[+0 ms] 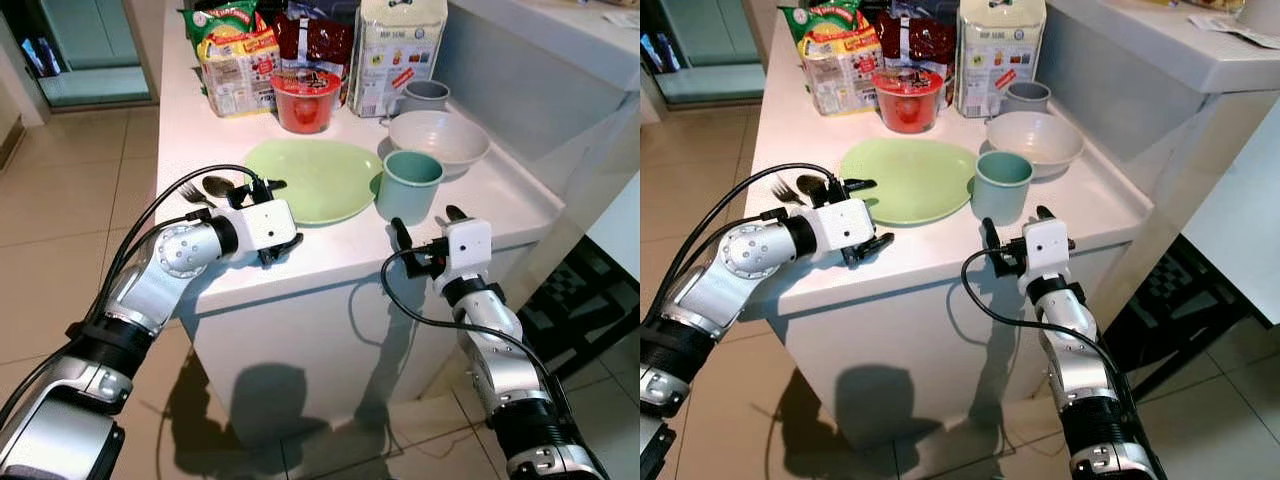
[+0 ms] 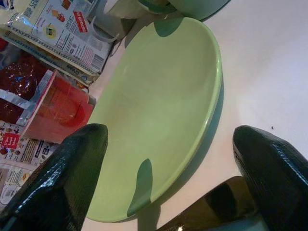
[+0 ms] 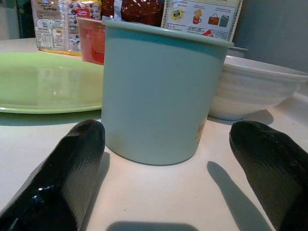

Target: Setting the table

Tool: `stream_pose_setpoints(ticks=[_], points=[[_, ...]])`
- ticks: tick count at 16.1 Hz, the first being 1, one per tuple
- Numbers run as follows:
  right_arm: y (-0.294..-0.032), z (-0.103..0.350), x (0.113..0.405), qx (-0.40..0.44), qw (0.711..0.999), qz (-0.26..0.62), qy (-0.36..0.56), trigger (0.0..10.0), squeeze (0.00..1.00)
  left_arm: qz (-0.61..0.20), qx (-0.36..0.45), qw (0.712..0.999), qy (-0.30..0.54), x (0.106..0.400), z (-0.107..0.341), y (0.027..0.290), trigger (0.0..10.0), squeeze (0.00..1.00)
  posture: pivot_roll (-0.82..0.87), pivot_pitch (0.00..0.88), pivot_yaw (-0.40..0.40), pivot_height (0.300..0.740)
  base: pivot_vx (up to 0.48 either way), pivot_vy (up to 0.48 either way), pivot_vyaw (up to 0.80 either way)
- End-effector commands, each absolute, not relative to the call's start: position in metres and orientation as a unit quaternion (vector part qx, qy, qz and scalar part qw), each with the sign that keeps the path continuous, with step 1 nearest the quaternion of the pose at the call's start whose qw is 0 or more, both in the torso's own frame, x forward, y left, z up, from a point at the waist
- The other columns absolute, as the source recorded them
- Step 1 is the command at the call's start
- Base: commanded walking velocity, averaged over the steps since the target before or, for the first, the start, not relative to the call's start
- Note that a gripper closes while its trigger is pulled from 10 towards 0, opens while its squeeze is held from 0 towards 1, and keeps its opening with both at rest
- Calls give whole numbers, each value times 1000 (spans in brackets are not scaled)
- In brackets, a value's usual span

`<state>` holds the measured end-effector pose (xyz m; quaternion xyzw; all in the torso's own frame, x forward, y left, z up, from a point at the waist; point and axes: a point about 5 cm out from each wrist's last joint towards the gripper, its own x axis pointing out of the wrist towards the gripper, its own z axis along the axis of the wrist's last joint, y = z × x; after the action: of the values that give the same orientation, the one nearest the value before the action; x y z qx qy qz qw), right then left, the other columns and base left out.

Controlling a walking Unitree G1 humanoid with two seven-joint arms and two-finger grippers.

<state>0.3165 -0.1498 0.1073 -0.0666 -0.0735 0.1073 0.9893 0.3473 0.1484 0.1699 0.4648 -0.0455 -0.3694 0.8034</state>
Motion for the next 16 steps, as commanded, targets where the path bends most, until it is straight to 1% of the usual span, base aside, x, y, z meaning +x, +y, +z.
stream_pose_setpoints(ticks=[1, 8, 11, 14, 15, 16], points=[[-153, 112, 316, -68, 989, 102, -81, 10000, 0, -371, 475, 797, -26, 349, 160, 148, 10000, 0, 96, 0, -16, 740, 0, 0, 0], [-153, 112, 316, -68, 989, 100, -82, 10000, 0, -351, 480, 804, -15, 355, 145, 140, 10000, 0, 89, 0, -12, 740, 0, 0, 0], [-154, 112, 315, -69, 989, 99, -82, 10000, 0, -350, 471, 810, -13, 355, 138, 133, 10000, 0, 84, 0, -13, 740, 0, 0, 0], [-154, 112, 315, -69, 989, 99, -81, 10000, 0, -358, 467, 808, -9, 353, 130, 126, 10000, 0, 84, 0, -12, 740, 0, 0, 0], [-154, 112, 315, -69, 989, 99, -81, 10000, 0, -360, 465, 809, -7, 353, 128, 126, 9412, 0, 84, 0, -11, 740, 0, 0, 0], [-154, 112, 315, -69, 989, 99, -81, 10000, 0, -361, 464, 809, -6, 352, 127, 125, 9412, 0, 84, 0, -11, 740, 0, 0, 0]])
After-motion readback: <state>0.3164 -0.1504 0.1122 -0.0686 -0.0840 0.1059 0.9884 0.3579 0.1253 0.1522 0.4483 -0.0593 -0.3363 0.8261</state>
